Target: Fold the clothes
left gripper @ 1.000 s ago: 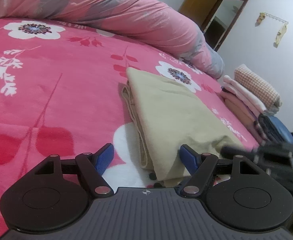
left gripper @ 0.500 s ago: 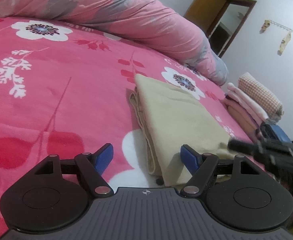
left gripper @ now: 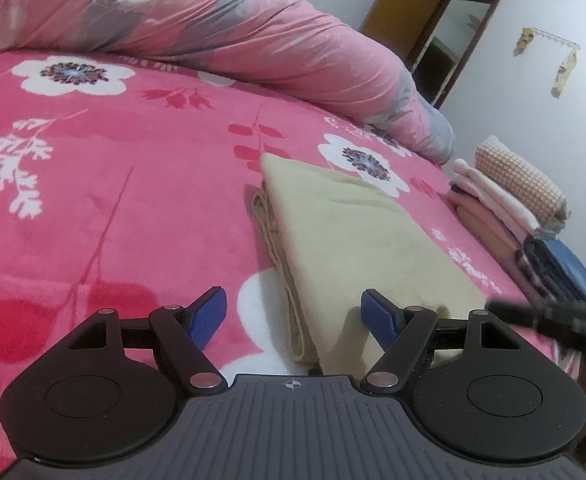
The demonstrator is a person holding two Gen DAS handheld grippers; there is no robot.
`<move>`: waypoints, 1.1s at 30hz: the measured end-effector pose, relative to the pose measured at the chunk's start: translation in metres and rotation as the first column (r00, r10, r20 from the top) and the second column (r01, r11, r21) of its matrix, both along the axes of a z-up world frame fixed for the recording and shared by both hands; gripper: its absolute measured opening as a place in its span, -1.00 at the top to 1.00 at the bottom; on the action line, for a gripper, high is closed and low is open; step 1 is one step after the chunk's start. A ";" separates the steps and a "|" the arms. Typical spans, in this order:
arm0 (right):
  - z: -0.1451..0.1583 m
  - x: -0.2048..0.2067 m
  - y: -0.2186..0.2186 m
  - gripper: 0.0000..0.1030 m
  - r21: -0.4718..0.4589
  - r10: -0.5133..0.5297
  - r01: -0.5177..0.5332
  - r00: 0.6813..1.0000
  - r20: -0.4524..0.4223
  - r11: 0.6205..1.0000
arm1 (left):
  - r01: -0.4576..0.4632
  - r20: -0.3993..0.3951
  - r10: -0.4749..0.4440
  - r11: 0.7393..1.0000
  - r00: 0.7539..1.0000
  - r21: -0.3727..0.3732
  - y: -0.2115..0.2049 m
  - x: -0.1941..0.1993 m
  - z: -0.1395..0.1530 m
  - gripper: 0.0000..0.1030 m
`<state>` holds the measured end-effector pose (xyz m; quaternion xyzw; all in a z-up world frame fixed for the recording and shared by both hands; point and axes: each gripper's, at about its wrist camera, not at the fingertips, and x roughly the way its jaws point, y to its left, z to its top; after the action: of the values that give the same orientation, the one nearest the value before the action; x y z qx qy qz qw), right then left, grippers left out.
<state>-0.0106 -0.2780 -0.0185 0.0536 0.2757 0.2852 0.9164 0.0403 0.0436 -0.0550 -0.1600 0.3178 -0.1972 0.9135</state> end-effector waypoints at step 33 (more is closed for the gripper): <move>0.009 0.030 0.026 0.98 0.005 0.096 -0.097 0.991 0.090 0.995 | 0.013 0.005 -0.012 0.998 1.000 -0.056 0.002 0.005 -0.002 -0.50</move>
<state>0.0190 -0.2516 -0.0095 0.0316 0.2351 0.3326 0.9127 0.0456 0.0455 -0.0573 -0.1831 0.3111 -0.2121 0.9081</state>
